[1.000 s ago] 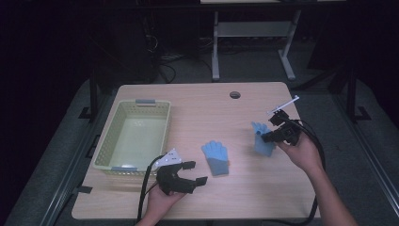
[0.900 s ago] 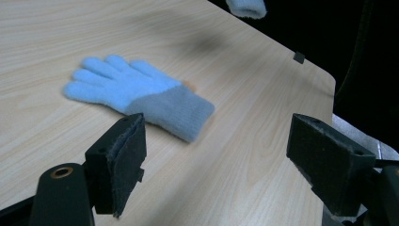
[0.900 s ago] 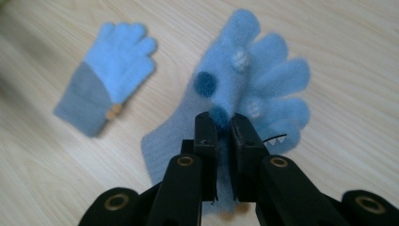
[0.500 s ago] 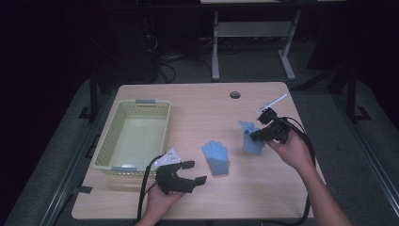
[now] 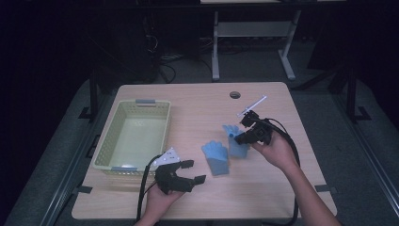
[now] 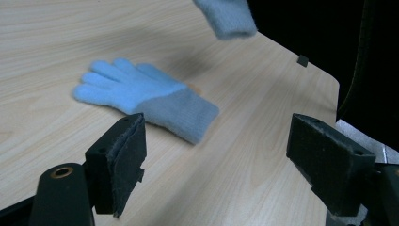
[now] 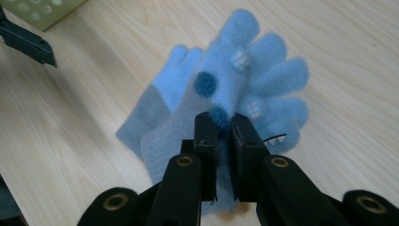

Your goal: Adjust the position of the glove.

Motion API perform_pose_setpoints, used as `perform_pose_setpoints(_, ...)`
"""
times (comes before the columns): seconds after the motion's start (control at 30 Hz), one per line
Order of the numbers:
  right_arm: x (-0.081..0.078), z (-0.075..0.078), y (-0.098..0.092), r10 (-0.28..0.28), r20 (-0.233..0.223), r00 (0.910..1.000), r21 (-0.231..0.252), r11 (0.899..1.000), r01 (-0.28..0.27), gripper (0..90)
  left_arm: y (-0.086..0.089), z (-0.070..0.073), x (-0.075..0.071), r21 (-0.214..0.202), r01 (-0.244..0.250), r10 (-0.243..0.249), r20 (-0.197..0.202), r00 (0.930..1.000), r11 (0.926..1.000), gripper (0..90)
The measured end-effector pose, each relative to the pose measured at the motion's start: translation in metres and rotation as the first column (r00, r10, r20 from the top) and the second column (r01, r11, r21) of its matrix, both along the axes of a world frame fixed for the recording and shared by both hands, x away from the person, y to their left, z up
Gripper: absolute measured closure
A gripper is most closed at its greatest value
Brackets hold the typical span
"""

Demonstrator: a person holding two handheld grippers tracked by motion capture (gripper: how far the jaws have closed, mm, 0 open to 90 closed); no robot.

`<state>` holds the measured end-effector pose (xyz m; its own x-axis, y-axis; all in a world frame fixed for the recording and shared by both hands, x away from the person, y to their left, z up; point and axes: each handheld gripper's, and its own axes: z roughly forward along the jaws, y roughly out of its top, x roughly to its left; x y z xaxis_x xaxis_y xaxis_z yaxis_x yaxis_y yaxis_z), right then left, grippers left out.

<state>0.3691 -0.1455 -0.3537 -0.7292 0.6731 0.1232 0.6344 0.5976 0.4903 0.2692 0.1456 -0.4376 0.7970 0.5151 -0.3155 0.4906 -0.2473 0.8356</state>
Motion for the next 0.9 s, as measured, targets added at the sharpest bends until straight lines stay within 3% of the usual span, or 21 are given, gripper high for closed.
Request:
perform_pose_setpoints(0.4,0.002,-0.012,0.032,0.076,-0.032,0.9966,-0.011,0.997,-0.076,82.4,-0.001,-0.001,-0.001,-0.001,-0.002,0.002,-0.004,1.0000,1.0000,20.3)
perform_pose_setpoints(0.9,0.009,-0.034,0.057,0.168,-0.068,0.9835,-0.070,0.983,-0.172,81.9,-0.002,-0.001,-0.001,-0.008,0.002,-0.002,-0.005,1.0000,1.0000,20.3)
